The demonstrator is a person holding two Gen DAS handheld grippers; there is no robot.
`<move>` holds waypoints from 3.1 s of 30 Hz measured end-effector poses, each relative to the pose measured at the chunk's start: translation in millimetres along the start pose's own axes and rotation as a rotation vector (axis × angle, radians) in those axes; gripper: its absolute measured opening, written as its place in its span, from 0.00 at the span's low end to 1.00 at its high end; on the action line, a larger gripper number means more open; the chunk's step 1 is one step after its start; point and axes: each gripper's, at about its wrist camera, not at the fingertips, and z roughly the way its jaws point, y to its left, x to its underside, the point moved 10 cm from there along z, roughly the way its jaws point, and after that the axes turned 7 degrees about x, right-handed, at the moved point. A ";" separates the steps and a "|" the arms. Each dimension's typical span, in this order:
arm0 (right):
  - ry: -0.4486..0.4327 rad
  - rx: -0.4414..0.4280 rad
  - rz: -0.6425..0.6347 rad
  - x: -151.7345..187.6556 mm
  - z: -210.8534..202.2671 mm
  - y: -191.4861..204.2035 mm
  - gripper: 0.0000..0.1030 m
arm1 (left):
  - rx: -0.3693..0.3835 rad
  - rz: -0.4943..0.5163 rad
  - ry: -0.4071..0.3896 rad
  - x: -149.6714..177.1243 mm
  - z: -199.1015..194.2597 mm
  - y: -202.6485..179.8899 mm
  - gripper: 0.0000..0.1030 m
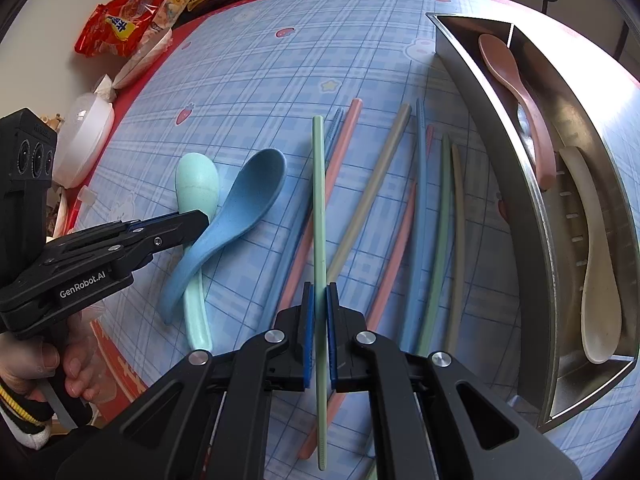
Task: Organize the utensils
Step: 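Grasp the mint-green spoon handle with the left tool, then lift the mint-green spoon with the left tool while the right tool carries the chopstick toward the tray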
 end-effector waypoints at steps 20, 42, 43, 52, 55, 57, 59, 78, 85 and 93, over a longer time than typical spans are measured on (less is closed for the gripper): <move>-0.013 -0.031 0.035 2.0 0.0 -2.5 0.06 | -0.020 -0.041 0.020 5.8 0.6 16.4 0.11; -0.068 -0.054 0.090 5.3 -18.9 -6.7 0.06 | -0.195 -0.207 -0.184 3.5 -105.8 116.2 0.11; -0.071 -0.055 0.090 5.2 -19.7 -6.1 0.06 | -0.193 -0.198 -0.195 0.7 -111.5 114.5 0.11; -0.099 -0.079 0.114 6.3 -30.8 -6.1 0.06 | -0.113 -0.119 -0.216 -16.5 -127.3 73.5 0.11; -0.121 -0.102 0.131 4.7 -40.2 -7.1 0.06 | -0.068 -0.079 -0.210 -22.1 -124.3 49.0 0.11; -0.140 -0.110 0.142 3.1 -46.7 -8.9 0.06 | -0.035 -0.056 -0.203 -25.7 -123.6 34.6 0.11; -0.157 -0.114 0.156 1.9 -53.1 -11.8 0.06 | -0.008 -0.042 -0.192 -30.7 -119.8 20.9 0.11; -0.286 -0.072 0.384 -5.3 -100.0 -110.1 0.06 | 0.142 0.153 -0.020 -63.9 -65.2 -93.5 0.11; -0.279 -0.016 0.403 -5.6 -99.4 -151.3 0.06 | 0.184 0.194 0.080 -82.7 -22.3 -131.9 0.11; -0.215 0.015 0.324 -17.4 -84.2 -164.5 0.06 | 0.215 0.157 0.200 -105.9 40.7 -160.0 0.11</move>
